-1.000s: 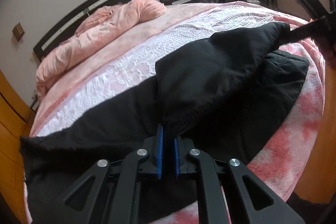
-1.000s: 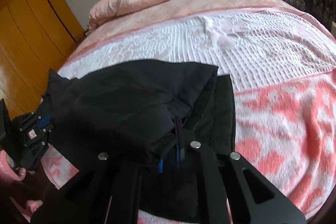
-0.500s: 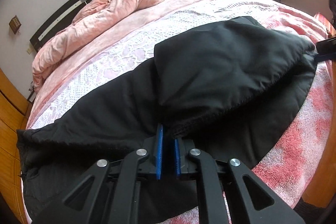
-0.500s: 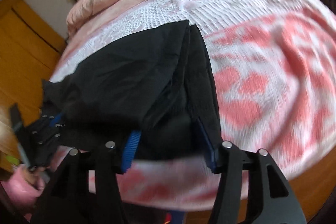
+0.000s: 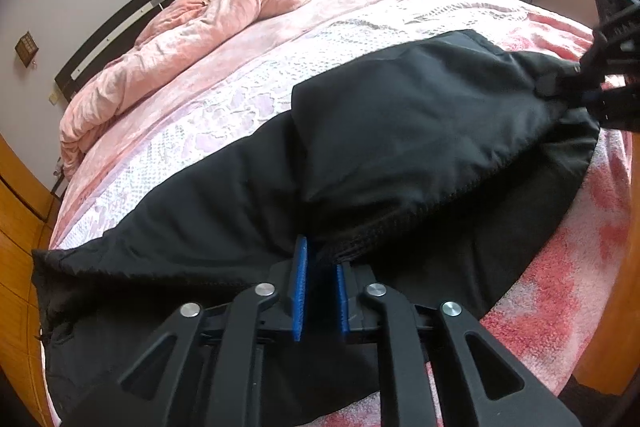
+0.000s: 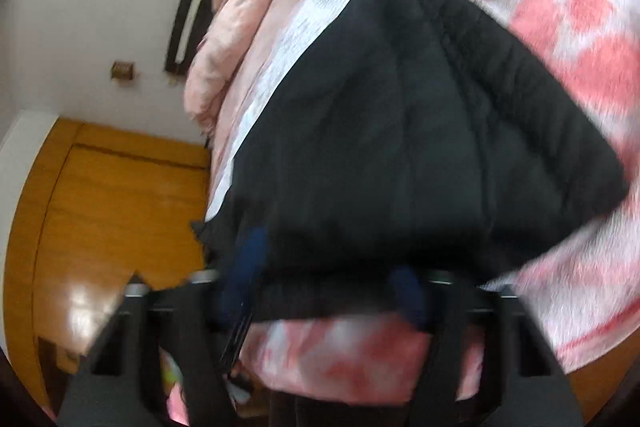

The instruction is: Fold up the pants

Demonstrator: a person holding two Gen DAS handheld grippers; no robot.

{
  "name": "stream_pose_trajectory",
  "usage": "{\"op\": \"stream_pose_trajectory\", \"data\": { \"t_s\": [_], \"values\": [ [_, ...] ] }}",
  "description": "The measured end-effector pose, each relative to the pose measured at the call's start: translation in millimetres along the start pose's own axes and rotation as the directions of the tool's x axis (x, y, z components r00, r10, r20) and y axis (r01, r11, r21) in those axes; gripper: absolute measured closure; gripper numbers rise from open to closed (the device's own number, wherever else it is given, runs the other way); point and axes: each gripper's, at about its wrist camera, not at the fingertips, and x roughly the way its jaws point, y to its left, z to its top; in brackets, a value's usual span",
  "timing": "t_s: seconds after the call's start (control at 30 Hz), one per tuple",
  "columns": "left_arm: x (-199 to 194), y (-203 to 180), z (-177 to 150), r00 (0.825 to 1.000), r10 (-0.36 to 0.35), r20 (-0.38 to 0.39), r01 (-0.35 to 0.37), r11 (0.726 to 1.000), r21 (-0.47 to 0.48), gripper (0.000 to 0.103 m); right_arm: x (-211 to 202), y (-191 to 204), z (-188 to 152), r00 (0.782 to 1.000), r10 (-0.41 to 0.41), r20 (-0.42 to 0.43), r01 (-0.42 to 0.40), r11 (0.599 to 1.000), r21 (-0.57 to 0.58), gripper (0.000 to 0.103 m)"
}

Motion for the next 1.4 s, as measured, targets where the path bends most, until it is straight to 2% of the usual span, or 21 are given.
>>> {"op": "stream_pose_trajectory", "data": {
  "t_s": [0.03, 0.13, 0.23, 0.3, 0.37, 0.4, 0.47, 0.57, 0.7, 0.73, 0.77, 0.83, 0.9, 0.93, 1.0, 1.03, 1.07, 1.13, 1.17, 1.27, 1.4],
  "values": [
    [-1, -2, 0, 1.0, -0.001, 0.002, 0.001, 1.0, 0.003, 0.09, -2, -3, 6, 1.0, -0.011, 0.012, 0.01, 1.0, 0.017, 0.095],
    [0, -3, -1, 1.0, -0.012, -0.018, 0.012, 1.0, 0.003, 0.088, -11, -3, 7, 0.998, -0.02, 0.06, 0.018, 0.999, 0.04, 0.097],
    [-7, 5, 0, 0.997, -0.063, -0.04, 0.061, 0.997, -0.048, 0.079, -12, -3, -7, 0.989, -0.136, 0.062, 0.134, 0.991, 0.028, 0.098],
    [-14, 15, -1, 0.993, -0.095, -0.069, 0.087, 0.99, -0.113, 0.061, -5, -6, -12, 0.976, -0.213, 0.037, 0.212, 0.977, 0.028, 0.098],
    [-25, 31, -7, 0.988, -0.132, -0.074, 0.115, 0.972, -0.205, 0.014, -1, -6, -15, 0.97, -0.24, 0.038, 0.239, 0.971, 0.013, 0.098],
    [-34, 45, -12, 0.986, -0.151, -0.069, 0.127, 0.952, -0.279, 0.011, 0, -1, -15, 0.963, -0.267, 0.045, 0.267, 0.964, -0.01, 0.098],
    [-40, 65, -19, 0.98, -0.186, -0.078, 0.146, 0.922, -0.36, 0.012, 2, 6, -16, 0.948, -0.312, 0.059, 0.314, 0.948, -0.041, 0.098],
    [-35, 106, -29, 0.977, -0.171, -0.128, 0.091, 0.875, -0.475, 0.012, -1, 5, -19, 0.948, -0.314, 0.054, 0.317, 0.948, -0.043, 0.098],
    [-4, 163, -39, 0.956, -0.212, -0.201, 0.032, 0.761, -0.649, 0.012, -1, -3, -18, 0.951, -0.304, 0.052, 0.305, 0.952, -0.029, 0.098],
    [7, 177, -42, 0.95, -0.234, -0.209, 0.024, 0.719, -0.694, 0.013, -2, -7, -19, 0.951, -0.304, 0.052, 0.306, 0.952, -0.03, 0.098],
    [13, 184, -43, 0.946, -0.249, -0.209, 0.025, 0.696, -0.717, 0.016, 0, -7, -19, 0.952, -0.303, 0.051, 0.305, 0.952, -0.027, 0.098],
    [26, 199, -44, 0.934, -0.299, -0.193, 0.041, 0.629, -0.777, 0.02, -2, -10, -19, 0.953, -0.298, 0.049, 0.299, 0.954, -0.021, 0.097],
    [33, 208, -43, 0.929, -0.325, -0.178, 0.048, 0.581, -0.812, 0.023, -1, -9, -17, 0.953, -0.299, 0.047, 0.3, 0.954, -0.021, 0.097],
    [34, 209, -42, 0.929, -0.328, -0.172, 0.049, 0.571, -0.819, 0.024, -1, -10, -17, 0.952, -0.302, 0.046, 0.304, 0.952, -0.026, 0.098],
    [39, 216, -40, 0.928, -0.334, -0.165, 0.046, 0.543, -0.838, 0.036, 2, -3, -17, 0.948, -0.314, 0.045, 0.316, 0.948, -0.038, 0.098],
    [42, 223, -40, 0.925, -0.345, -0.159, 0.05, 0.525, -0.849, 0.048, 4, -1, -16, 0.947, -0.318, 0.044, 0.32, 0.946, -0.042, 0.099],
    [46, 228, -42, 0.92, -0.362, -0.151, 0.057, 0.503, -0.862, 0.061, 4, -1, -16, 0.946, -0.32, 0.043, 0.322, 0.946, -0.045, 0.099],
    [56, 235, -43, 0.905, -0.408, -0.121, 0.083, 0.447, -0.891, 0.075, 5, 0, -16, 0.946, -0.323, 0.042, 0.325, 0.945, -0.049, 0.099],
    [58, 239, -44, 0.904, -0.41, -0.118, 0.082, 0.438, -0.895, 0.08, 7, 2, -17, 0.944, -0.327, 0.042, 0.328, 0.943, -0.054, 0.099],
    [50, 236, -42, 0.922, -0.377, -0.089, 0.092, 0.435, -0.896, 0.092, 9, 6, -18, 0.941, -0.335, 0.043, 0.337, 0.939, -0.061, 0.098],
    [13, 222, -36, 0.963, -0.265, -0.044, 0.096, 0.493, -0.865, 0.095, 10, 8, -17, 0.942, -0.333, 0.036, 0.335, 0.941, -0.056, 0.097]
  ]
}}
